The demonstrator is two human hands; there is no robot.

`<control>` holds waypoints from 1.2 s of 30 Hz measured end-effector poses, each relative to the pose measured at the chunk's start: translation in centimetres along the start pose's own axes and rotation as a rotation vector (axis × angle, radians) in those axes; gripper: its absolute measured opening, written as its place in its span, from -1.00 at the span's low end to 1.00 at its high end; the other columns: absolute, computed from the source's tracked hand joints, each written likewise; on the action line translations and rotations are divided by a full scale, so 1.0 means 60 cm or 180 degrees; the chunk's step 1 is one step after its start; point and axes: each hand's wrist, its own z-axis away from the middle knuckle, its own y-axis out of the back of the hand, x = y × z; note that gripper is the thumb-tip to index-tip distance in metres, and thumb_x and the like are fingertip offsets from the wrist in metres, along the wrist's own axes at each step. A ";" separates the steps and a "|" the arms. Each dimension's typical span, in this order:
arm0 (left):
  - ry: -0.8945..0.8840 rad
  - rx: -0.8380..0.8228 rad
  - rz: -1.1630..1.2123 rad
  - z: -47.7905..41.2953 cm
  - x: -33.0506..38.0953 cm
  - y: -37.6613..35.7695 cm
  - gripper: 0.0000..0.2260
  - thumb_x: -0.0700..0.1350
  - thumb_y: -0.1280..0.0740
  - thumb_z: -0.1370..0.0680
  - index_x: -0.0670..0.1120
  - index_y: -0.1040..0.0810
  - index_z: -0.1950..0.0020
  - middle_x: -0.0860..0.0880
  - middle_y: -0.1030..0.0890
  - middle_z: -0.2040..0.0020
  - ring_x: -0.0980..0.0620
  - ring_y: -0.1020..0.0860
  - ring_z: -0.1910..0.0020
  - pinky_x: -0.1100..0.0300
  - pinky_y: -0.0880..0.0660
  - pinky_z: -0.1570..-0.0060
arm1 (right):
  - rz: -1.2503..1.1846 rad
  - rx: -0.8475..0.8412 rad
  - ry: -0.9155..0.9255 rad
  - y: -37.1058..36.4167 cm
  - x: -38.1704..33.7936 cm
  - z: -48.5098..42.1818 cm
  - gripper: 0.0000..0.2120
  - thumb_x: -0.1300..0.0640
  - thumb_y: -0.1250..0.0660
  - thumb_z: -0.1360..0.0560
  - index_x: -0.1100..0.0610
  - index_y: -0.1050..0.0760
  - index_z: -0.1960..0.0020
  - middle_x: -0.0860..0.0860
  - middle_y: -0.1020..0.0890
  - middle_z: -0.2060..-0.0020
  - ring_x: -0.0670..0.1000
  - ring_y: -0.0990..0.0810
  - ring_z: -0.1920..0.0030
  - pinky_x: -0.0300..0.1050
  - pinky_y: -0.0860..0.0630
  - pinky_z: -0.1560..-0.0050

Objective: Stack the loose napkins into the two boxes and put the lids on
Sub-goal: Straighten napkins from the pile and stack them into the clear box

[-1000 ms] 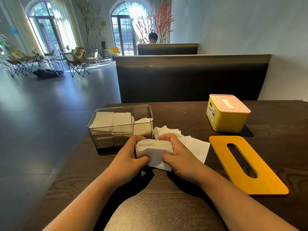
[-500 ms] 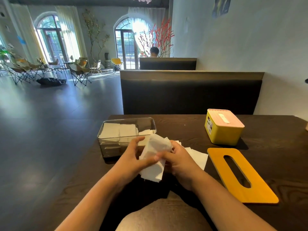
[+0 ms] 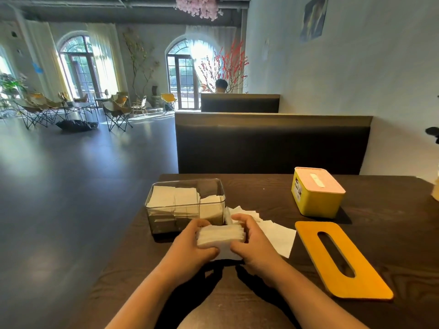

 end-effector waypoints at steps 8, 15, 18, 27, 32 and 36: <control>-0.0106 0.0213 0.0519 -0.003 0.004 -0.033 -0.31 -0.34 -0.42 -0.53 0.19 -0.25 -0.49 0.02 -0.55 -0.28 0.17 -0.65 -0.12 0.33 -0.60 -0.01 | 0.0280 -0.0085 0.0019 -0.024 0.001 -0.010 -0.43 0.26 -0.32 -0.59 -0.28 -0.28 -0.39 -0.05 -0.55 -0.24 -0.07 -0.60 -0.18 -0.21 -0.64 -0.09; -0.0253 0.0336 -0.0182 -0.006 0.012 -0.007 -0.57 -0.12 -0.48 -0.55 0.18 -0.42 -0.33 0.14 -0.60 -0.19 0.16 -0.63 -0.14 0.31 -0.61 -0.01 | 0.0823 -0.0121 0.0236 0.003 -0.044 -0.021 -0.42 0.31 -0.27 -0.60 -0.31 -0.27 -0.37 -0.03 -0.55 -0.19 0.03 -0.65 -0.12 0.05 -0.70 -0.07; -0.0323 0.0412 -0.0154 -0.011 0.040 0.017 -0.57 0.03 -0.51 -0.56 0.17 -0.41 -0.34 0.14 -0.58 -0.19 0.24 -0.65 -0.05 0.32 -0.64 0.13 | 0.0891 -0.0182 0.0482 0.033 -0.112 -0.053 -0.34 0.27 -0.37 -0.60 -0.35 -0.23 -0.43 -0.01 -0.56 -0.23 0.04 -0.66 -0.14 -0.06 -0.71 0.01; -0.0075 0.0713 -0.0559 -0.119 0.100 0.080 -0.39 0.09 -0.46 -0.59 0.17 -0.18 -0.51 0.02 -0.56 -0.37 0.00 -0.65 -0.19 0.13 -0.64 -0.08 | 0.2225 -0.0733 0.0492 0.034 -0.263 -0.235 -0.49 0.15 -0.43 -0.61 -0.12 -0.36 -0.48 -0.04 -0.58 -0.17 0.01 -0.62 -0.13 -0.09 -0.57 -0.18; 0.0335 0.0088 -0.1031 -0.169 0.104 0.095 -0.45 0.15 -0.33 -0.66 0.04 -0.18 -0.55 0.01 -0.56 -0.29 0.12 -0.60 -0.01 0.22 -0.56 0.02 | 0.2943 -0.1246 0.0156 0.004 -0.248 -0.317 -0.58 0.26 -0.40 -0.58 -0.16 -0.49 -0.31 -0.09 -0.55 -0.12 0.02 -0.59 -0.13 0.02 -0.63 -0.20; 0.0533 -0.0282 -0.1278 -0.189 0.108 0.098 -0.40 0.15 -0.23 -0.71 -0.03 -0.10 -0.66 -0.05 -0.56 -0.29 0.19 -0.53 0.13 0.20 -0.47 -0.02 | 0.3299 -0.1572 -0.0001 -0.010 -0.229 -0.338 -0.53 0.33 -0.37 -0.57 -0.05 -0.49 -0.39 -0.19 -0.49 0.03 -0.06 -0.55 0.03 -0.09 -0.60 -0.07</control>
